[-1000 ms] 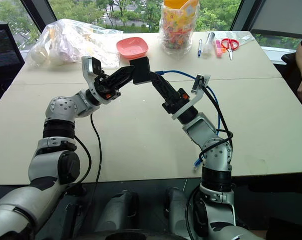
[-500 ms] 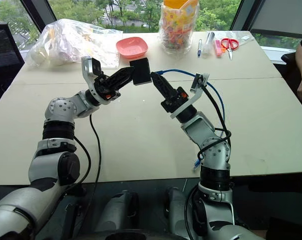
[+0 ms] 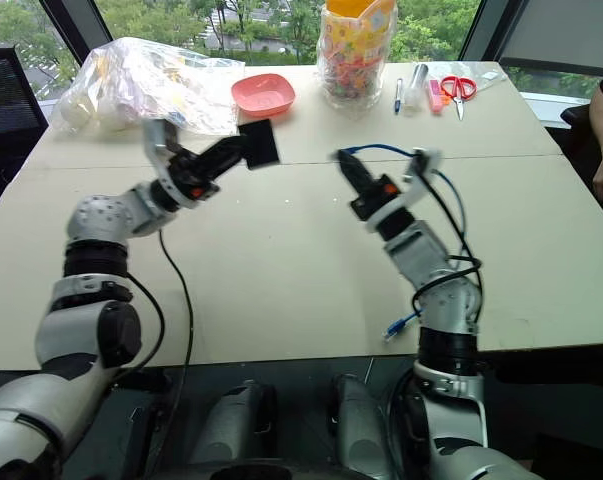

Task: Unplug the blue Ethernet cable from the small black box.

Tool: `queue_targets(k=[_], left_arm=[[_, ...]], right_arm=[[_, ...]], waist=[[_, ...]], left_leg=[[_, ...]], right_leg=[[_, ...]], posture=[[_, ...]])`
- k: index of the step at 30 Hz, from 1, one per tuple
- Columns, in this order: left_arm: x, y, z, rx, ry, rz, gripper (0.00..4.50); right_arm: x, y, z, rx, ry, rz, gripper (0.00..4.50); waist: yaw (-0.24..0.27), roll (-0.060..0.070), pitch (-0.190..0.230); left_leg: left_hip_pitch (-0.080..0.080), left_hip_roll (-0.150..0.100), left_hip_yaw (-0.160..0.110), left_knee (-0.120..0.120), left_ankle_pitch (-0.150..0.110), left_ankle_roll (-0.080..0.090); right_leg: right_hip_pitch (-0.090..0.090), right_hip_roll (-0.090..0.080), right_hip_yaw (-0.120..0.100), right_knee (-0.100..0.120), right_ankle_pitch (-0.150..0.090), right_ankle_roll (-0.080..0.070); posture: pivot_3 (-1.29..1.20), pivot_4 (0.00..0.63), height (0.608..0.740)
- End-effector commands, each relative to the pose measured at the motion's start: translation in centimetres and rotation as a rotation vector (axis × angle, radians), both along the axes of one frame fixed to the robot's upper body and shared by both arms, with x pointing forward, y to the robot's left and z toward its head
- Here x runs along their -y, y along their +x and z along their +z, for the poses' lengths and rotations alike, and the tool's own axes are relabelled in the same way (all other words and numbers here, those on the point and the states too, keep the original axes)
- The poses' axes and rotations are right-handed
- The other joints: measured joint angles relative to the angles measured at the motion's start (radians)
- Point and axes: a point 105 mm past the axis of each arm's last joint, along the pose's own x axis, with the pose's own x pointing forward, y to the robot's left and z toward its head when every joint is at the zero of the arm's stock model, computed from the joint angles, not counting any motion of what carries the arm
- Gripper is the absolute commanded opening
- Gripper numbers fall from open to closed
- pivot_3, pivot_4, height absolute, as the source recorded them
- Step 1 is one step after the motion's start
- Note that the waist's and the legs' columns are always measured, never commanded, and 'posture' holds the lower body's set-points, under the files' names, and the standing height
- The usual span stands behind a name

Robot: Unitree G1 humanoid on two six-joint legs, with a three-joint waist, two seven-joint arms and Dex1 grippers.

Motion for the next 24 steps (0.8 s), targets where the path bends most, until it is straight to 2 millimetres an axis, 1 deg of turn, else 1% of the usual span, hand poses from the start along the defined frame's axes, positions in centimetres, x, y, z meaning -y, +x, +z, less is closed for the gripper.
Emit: queue_targets(k=[1, 3, 5, 7, 9, 11, 13, 15, 17, 19, 20, 21, 22, 24], left_arm=[[0.6, 0.1, 1.8, 0.069, -0.026, -0.009, 0.43], [1.4, 0.6, 1.2, 0.082, 0.037, 0.038, 0.43], [2.8, 1.6, 0.1, 0.116, 0.165, 0.124, 0.43], [4.5, 1.8, -0.7, 0.181, 0.276, 0.157, 0.43], [6.0, 2.0, -1.1, 0.251, 0.348, 0.203, 0.43], [7.2, 2.1, -1.6, 0.309, 0.398, 0.233, 0.43], [8.3, 2.3, -2.3, 0.372, 0.461, 0.269, 0.43], [9.3, 2.8, -2.9, 0.408, 0.512, 0.313, 0.43], [10.0, 3.1, -3.7, 0.459, 0.581, 0.342, 0.43], [10.7, 3.3, -4.2, 0.487, 0.616, 0.353, 0.43], [11.2, 3.4, -4.3, 0.497, 0.622, 0.353, 0.43], [11.5, 3.5, -4.4, 0.501, 0.623, 0.355, 0.43], [11.9, 3.6, -4.5, 0.503, 0.623, 0.356, 0.43], [13.0, 3.7, -5.1, 0.529, 0.651, 0.358, 0.43]], right_arm=[[0.2, 0.3, 2.3, 0.079, -0.015, -0.01, 0.05], [0.6, 1.0, 2.2, 0.062, -0.062, -0.032, 0.05], [1.8, 2.3, 1.3, -0.007, -0.136, -0.093, 0.05], [3.4, 3.7, 0.2, -0.077, -0.216, -0.165, 0.05], [4.9, 4.8, -1.0, -0.147, -0.286, -0.23, 0.05], [5.7, 5.5, -1.7, -0.178, -0.326, -0.251, 0.05], [6.1, 5.9, -2.4, -0.198, -0.354, -0.258, 0.86], [6.5, 6.3, -3.1, -0.218, -0.368, -0.267, 1.56], [6.8, 6.5, -3.4, -0.24, -0.374, -0.286, 2.54], [6.6, 6.4, -3.5, -0.248, -0.384, -0.286, 3.67], [6.3, 6.3, -3.7, -0.258, -0.4, -0.28, 4.15], [6.0, 6.1, -3.9, -0.262, -0.415, -0.269, 4.44], [5.5, 5.8, -4.1, -0.264, -0.426, -0.251, 4.44], [3.5, 4.4, -4.9, -0.265, -0.475, -0.168, 4.44]], waist=[[0.002, 0.0, 0.0], [0.002, 0.0, 0.0], [0.003, 0.0, 0.0], [0.005, 0.0, 0.0], [0.004, 0.0, 0.0], [0.003, 0.0, 0.0], [0.0, 0.0, 0.0], [-0.001, 0.0, 0.0], [-0.001, 0.0, 0.0], [-0.001, 0.0, 0.0], [0.0, 0.0, 0.0], [0.001, 0.0, 0.0], [0.001, 0.0, 0.0], [0.003, 0.0, 0.0]], left_leg=[[0.0, 0.0, 0.0, 0.0, 0.0, 0.0], [0.0, 0.0, 0.0, 0.0, 0.0, 0.0], [0.0, 0.0, 0.0, 0.0, 0.0, 0.0], [0.0, -0.001, 0.001, 0.001, 0.0, 0.0], [0.0, -0.001, 0.002, 0.0, -0.001, 0.001], [-0.001, -0.001, 0.002, 0.0, -0.001, 0.002], [-0.001, -0.002, 0.004, 0.0, -0.002, 0.003], [-0.001, -0.001, 0.006, -0.001, -0.002, 0.003], [0.0, -0.001, 0.006, -0.001, -0.002, 0.003], [0.0, -0.001, 0.006, 0.0, -0.002, 0.003], [0.0, -0.001, 0.006, 0.0, -0.002, 0.003], [0.0, -0.001, 0.006, 0.0, -0.002, 0.003], [0.0, 0.0, 0.006, 0.0, -0.002, 0.003], [0.0, 0.0, 0.005, 0.0, -0.002, 0.003]], right_leg=[[0.0, 0.0, 0.0, 0.0, 0.0, 0.0], [0.0, 0.0, 0.0, 0.0, 0.0, 0.0], [0.0, 0.0, 0.0, 0.0, 0.0, 0.0], [0.001, -0.001, 0.0, 0.0, 0.0, 0.0], [0.001, -0.001, 0.001, -0.002, 0.0, 0.0], [0.001, -0.001, 0.001, -0.002, 0.002, -0.002], [0.0, -0.001, 0.001, -0.002, 0.002, -0.002], [0.0, 0.0, 0.002, -0.002, 0.002, -0.002], [0.0, 0.001, 0.002, -0.001, 0.002, -0.002], [0.0, 0.001, 0.002, -0.001, 0.001, -0.001], [0.0, 0.001, 0.002, -0.001, 0.0, 0.001], [0.0, 0.001, 0.002, -0.001, 0.0, 0.001], [0.0, 0.001, 0.002, -0.001, 0.0, 0.001], [0.0, 0.0, 0.002, -0.001, 0.0, 0.001]], posture=[[0.0, 0.15, 0.74], [0.0, 0.15, 0.74], [0.0, 0.15, 0.74], [0.0, 0.15, 0.74], [0.0, 0.15, 0.74], [0.0, 0.15, 0.74], [0.0, 0.15, 0.74], [0.0, 0.15, 0.74], [0.0, 0.15, 0.74], [0.0, 0.15, 0.74], [0.0, 0.15, 0.74], [0.0, 0.15, 0.74], [0.0, 0.15, 0.74], [0.0, 0.15, 0.74]])
